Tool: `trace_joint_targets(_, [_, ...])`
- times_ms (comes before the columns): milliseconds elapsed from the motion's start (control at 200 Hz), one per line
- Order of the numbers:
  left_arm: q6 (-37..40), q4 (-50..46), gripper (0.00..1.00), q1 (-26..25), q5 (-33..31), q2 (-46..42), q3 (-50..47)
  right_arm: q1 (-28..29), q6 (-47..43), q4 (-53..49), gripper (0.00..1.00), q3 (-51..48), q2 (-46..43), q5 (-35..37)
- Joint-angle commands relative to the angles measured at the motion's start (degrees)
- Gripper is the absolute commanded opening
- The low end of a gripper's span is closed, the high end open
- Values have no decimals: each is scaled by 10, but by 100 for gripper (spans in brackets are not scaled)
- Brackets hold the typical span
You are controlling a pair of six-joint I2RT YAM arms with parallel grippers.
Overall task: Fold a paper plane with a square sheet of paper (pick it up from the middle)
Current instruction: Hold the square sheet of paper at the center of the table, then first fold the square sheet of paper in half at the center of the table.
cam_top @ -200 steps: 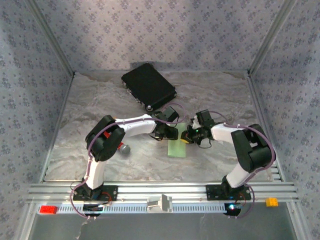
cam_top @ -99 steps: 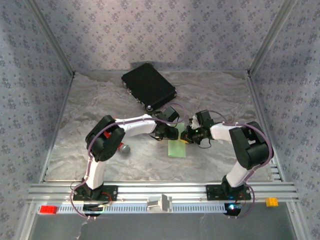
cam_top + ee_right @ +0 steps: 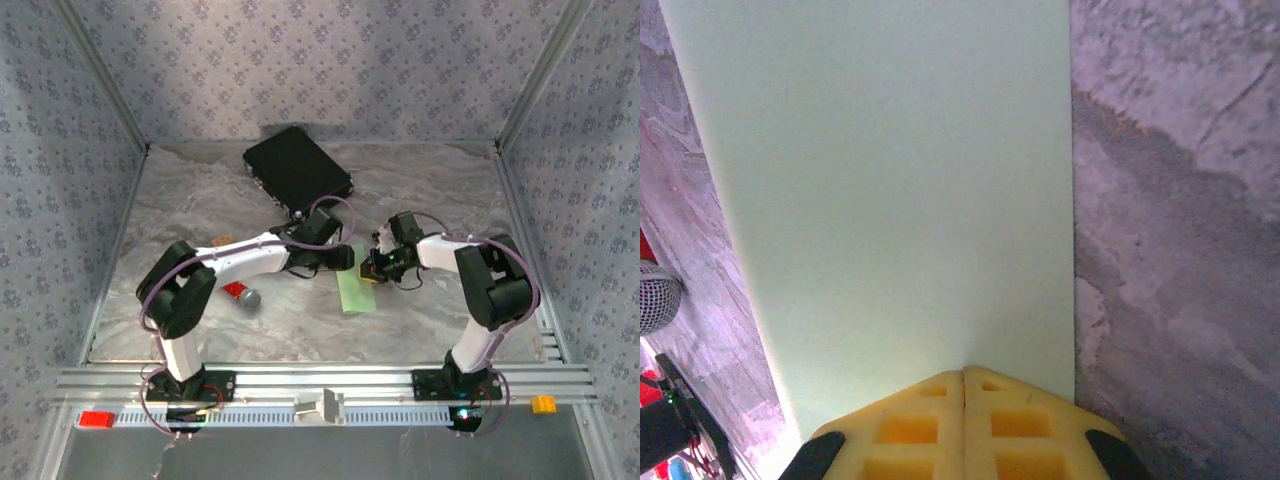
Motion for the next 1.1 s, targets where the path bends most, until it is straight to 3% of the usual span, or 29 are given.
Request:
trace_joint_targets(0, [-26, 99, 48, 15, 87, -1, -32, -7, -20, -69, 0, -15, 31, 101])
trace_joint_targets(235, [-64, 182, 15, 27, 166, 31, -49, -8, -17, -71, 0, -15, 30, 109])
trace_joint_targets(470, [-94, 237, 0, 36, 209, 64, -63, -9, -15, -72, 0, -16, 28, 114])
trace_joint_targets(1099, [-81, 265, 0, 53, 201, 97, -124, -8, -13, -76, 0, -18, 28, 120])
